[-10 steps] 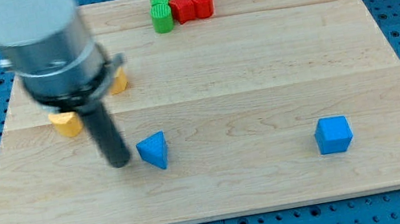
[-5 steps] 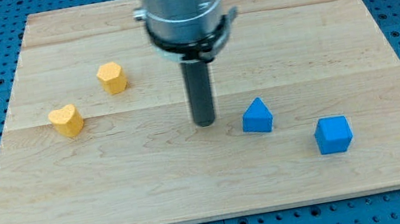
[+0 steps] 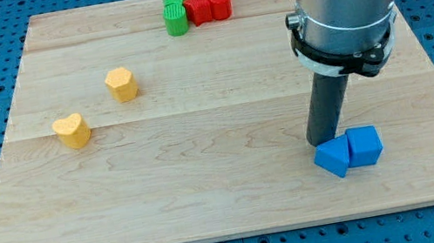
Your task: Move the blue blocks diagonal to the yellow blocks
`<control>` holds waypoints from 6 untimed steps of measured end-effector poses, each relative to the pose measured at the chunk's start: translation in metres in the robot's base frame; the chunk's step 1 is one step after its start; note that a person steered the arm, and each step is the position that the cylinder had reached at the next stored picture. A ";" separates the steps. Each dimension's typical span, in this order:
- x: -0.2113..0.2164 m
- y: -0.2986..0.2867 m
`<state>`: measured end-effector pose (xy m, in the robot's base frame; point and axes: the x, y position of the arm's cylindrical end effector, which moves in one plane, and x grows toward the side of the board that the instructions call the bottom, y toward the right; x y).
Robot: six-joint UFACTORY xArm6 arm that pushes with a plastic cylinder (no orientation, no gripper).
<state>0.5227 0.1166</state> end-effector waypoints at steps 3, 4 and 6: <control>-0.054 -0.142; 0.017 -0.197; 0.037 -0.278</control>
